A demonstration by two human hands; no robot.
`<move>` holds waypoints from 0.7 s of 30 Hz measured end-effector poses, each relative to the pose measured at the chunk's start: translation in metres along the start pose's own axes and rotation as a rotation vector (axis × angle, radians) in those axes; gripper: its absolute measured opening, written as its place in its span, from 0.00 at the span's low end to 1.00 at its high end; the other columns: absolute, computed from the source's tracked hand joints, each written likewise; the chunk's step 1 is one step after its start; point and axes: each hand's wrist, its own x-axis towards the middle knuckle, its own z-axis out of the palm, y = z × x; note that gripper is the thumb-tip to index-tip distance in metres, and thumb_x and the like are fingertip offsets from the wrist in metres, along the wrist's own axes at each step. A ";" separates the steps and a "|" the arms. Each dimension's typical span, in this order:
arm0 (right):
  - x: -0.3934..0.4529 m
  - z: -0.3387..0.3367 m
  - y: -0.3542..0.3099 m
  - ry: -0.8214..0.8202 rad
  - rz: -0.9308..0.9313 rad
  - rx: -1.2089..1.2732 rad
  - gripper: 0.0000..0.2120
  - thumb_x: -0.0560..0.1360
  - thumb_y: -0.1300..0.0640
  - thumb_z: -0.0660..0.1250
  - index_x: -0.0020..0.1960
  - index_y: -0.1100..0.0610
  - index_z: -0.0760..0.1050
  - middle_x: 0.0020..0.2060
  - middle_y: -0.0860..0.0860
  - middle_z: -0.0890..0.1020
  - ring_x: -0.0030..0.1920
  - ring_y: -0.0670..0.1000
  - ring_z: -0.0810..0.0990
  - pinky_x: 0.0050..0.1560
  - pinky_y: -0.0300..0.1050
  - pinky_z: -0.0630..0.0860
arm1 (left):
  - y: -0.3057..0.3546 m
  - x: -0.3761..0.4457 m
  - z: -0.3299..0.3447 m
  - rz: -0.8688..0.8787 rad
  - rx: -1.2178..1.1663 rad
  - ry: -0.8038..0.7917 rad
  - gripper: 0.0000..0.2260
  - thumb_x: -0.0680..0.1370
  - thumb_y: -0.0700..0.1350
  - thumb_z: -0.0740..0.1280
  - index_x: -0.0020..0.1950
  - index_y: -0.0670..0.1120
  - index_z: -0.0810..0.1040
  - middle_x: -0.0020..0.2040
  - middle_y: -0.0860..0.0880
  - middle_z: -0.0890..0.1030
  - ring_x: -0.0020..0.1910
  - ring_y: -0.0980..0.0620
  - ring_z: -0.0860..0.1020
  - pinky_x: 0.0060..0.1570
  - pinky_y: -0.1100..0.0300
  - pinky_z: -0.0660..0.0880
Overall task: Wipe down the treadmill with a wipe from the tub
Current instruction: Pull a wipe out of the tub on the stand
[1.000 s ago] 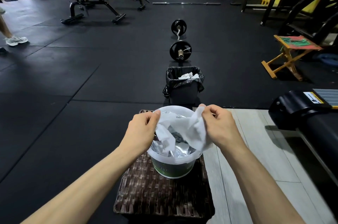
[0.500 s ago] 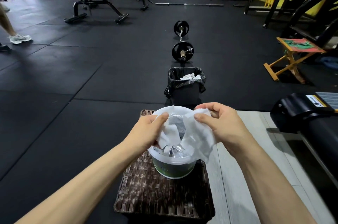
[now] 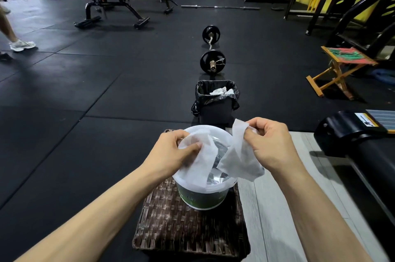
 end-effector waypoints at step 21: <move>-0.002 0.004 -0.003 -0.081 0.061 0.061 0.09 0.74 0.53 0.75 0.36 0.54 0.84 0.29 0.46 0.82 0.31 0.43 0.77 0.34 0.36 0.74 | 0.037 -0.007 0.025 0.135 0.021 -0.225 0.21 0.74 0.58 0.76 0.63 0.53 0.79 0.58 0.58 0.83 0.59 0.62 0.79 0.63 0.57 0.76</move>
